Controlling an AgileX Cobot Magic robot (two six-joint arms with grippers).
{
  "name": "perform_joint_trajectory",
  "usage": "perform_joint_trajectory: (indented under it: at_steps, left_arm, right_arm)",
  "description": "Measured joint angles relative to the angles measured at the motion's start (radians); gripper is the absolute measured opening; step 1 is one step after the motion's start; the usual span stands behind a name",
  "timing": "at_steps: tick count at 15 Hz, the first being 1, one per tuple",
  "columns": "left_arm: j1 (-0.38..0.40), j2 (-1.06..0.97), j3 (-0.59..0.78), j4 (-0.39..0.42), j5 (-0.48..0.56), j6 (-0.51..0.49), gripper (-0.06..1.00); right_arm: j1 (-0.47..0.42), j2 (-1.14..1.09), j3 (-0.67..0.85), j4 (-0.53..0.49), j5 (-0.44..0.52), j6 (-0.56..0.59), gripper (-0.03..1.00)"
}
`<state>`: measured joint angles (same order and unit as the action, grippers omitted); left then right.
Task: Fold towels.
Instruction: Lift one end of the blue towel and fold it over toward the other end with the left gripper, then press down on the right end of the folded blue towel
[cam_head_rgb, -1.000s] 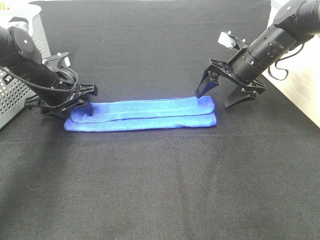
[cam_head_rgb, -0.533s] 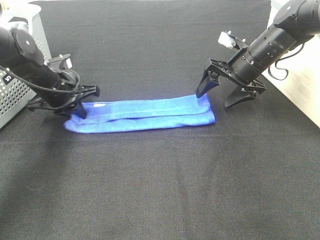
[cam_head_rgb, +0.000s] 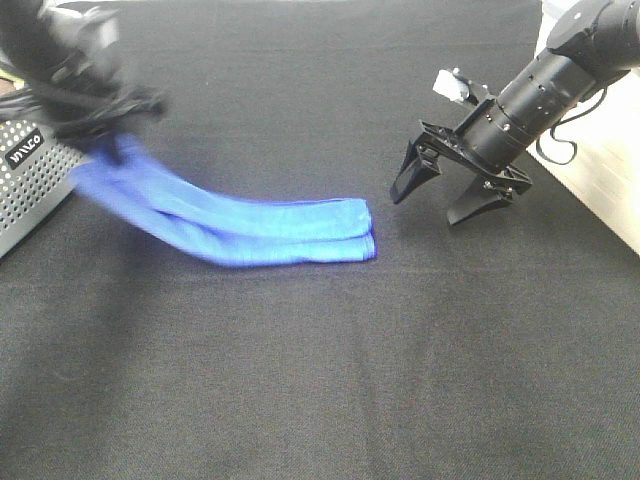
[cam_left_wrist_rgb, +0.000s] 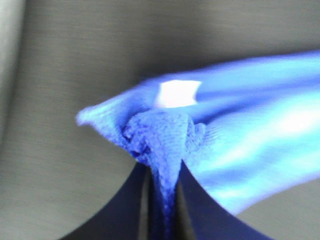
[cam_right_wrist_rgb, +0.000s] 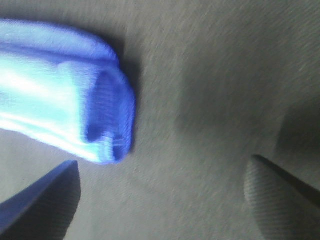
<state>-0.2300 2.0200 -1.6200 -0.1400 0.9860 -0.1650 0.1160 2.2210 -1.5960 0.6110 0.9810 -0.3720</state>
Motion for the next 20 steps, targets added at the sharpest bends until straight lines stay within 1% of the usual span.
perform_joint_trajectory:
  at_steps: [2,4,6,8,9,10,11,12,13,14,16,17,18,20]
  left_arm:
    - [-0.076,0.003,-0.029,-0.098,0.022,0.0,0.08]
    - [-0.163,0.023,-0.068,-0.156,0.005,-0.018,0.08]
    - [-0.234,0.07,-0.118,-0.164,-0.026,-0.066,0.08]
    - [-0.269,0.141,-0.176,-0.166,-0.055,-0.131,0.09]
    - [-0.275,0.175,-0.203,-0.167,-0.067,-0.166,0.13]
    - [-0.277,0.206,-0.224,-0.17,-0.079,-0.203,0.24]
    - [-0.277,0.206,-0.224,-0.17,-0.079,-0.203,0.24]
    - [-0.277,0.234,-0.236,-0.184,-0.12,-0.242,0.46]
    - [-0.277,0.238,-0.239,-0.202,-0.154,-0.247,0.58]
    - [-0.277,0.238,-0.24,-0.22,-0.186,-0.249,0.66]
    - [-0.278,0.234,-0.245,-0.244,-0.226,-0.249,0.7]
    - [-0.276,0.223,-0.245,-0.236,-0.228,-0.249,0.7]
    - [-0.266,0.204,-0.245,-0.214,-0.226,-0.241,0.7]
    - [-0.195,0.13,-0.245,-0.114,-0.206,-0.226,0.7]
  right_arm:
    - [0.0,0.0,0.0,0.003,0.021,0.024,0.84]
    - [0.0,0.0,0.0,0.005,0.055,0.034,0.84]
    - [0.0,0.0,0.0,0.005,0.09,0.051,0.84]
    - [0.0,0.0,0.0,0.005,0.109,0.077,0.84]
    - [0.0,-0.001,0.0,0.005,0.113,0.091,0.84]
    - [0.0,-0.007,0.0,0.005,0.113,0.098,0.84]
    - [0.0,-0.007,0.0,0.005,0.113,0.098,0.84]
    - [0.0,-0.033,0.0,0.005,0.113,0.099,0.84]
    - [0.0,-0.059,0.0,0.004,0.112,0.099,0.84]
    - [0.0,-0.086,0.0,0.004,0.11,0.099,0.84]
    - [0.0,-0.127,-0.004,0.004,0.095,0.099,0.84]
    - [0.0,-0.14,-0.004,0.006,0.09,0.099,0.84]
    - [0.0,-0.149,-0.004,0.026,0.088,0.098,0.84]
    - [0.002,-0.155,-0.004,0.167,0.087,0.056,0.83]
